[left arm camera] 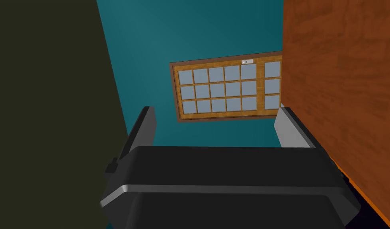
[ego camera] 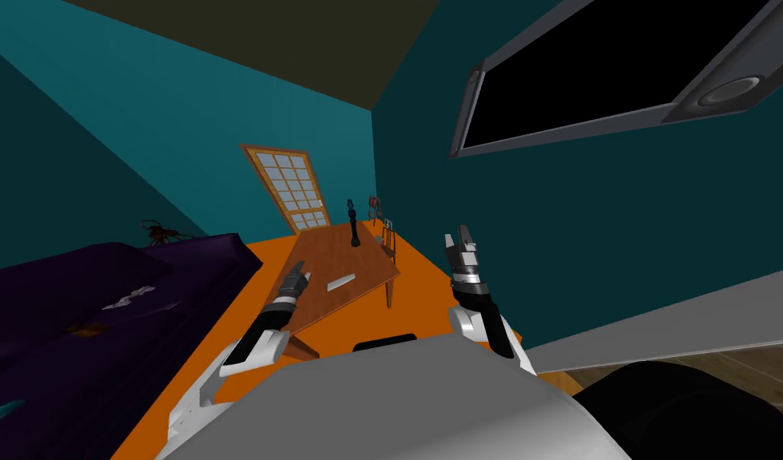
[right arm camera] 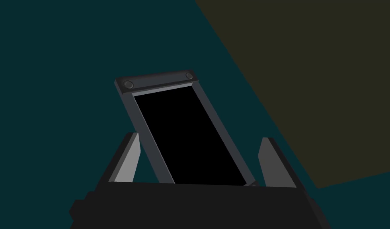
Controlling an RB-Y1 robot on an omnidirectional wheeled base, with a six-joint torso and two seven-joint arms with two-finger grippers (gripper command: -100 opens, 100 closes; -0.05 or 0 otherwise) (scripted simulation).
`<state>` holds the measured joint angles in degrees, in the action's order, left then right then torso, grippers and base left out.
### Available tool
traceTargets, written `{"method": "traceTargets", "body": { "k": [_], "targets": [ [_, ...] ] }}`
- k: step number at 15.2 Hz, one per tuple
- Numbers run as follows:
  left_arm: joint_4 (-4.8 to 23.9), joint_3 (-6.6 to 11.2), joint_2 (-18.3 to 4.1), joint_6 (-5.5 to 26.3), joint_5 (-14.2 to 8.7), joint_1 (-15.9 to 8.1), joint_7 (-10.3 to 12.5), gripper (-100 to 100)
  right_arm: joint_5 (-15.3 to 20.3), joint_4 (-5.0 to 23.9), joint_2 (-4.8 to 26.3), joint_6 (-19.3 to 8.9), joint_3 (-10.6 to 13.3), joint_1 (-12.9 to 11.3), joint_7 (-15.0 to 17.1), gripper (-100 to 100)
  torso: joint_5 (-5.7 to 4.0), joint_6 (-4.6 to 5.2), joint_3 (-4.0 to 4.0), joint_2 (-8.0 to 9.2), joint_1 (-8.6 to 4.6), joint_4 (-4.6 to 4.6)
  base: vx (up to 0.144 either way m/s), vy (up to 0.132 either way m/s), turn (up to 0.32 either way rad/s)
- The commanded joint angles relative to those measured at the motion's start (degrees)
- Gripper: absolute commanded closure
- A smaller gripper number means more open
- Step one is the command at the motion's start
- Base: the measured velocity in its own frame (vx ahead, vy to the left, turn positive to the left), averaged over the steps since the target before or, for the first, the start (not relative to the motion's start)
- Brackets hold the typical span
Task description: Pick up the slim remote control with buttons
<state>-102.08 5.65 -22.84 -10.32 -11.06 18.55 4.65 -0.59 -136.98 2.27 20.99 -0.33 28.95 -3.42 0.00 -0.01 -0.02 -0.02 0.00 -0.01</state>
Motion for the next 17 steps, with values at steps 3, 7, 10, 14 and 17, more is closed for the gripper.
{"method": "traceTargets", "body": {
  "k": [3, 7, 10, 14, 17],
  "targets": [
    [4.45, 0.29, -1.82, 2.82, -1.48, -2.12, 0.40, -100, 0.00, 0.00, 0.00, 0.00, 0.00, -0.01, 0.00, 0, -0.01, 0.05, 0.00, 0.00, -0.01, 0.01, 0.001, -0.006, -0.106],
    [8.66, 0.65, -3.26, 5.78, -2.81, -3.67, 0.71, -100, 0.00, 0.00, 0.00, 0.00, 0.00, 0.00, 0.00, 0, 0.00, 0.03, -0.01, -0.02, 0.00, 0.00, 0.004, -0.005, -0.129],
    [12.08, 1.01, -4.65, 8.80, -4.17, -5.25, 1.02, -100, 0.00, 0.00, 0.00, 0.00, 0.00, 0.00, 0.00, 0, 0.00, 0.04, -0.01, -0.02, -0.02, 0.00, 0.004, -0.006, -0.139],
    [17.49, 1.74, -7.25, 13.43, -6.95, -8.47, 1.65, -100, 0.00, 0.00, 0.00, 0.00, 0.00, 0.00, 0.00, 0, 0.00, 0.00, -0.01, -0.02, 0.00, 0.00, 0.006, -0.006, -0.146],
    [19.08, 1.74, -7.25, 14.99, -6.95, -8.47, 1.65, -100, 0.00, 0.00, 0.00, 0.00, 0.00, 0.00, 0.00, 0, 0.00, 0.01, -0.01, -0.03, -0.01, 0.00, 0.004, -0.003, -0.092]
  ]
}}
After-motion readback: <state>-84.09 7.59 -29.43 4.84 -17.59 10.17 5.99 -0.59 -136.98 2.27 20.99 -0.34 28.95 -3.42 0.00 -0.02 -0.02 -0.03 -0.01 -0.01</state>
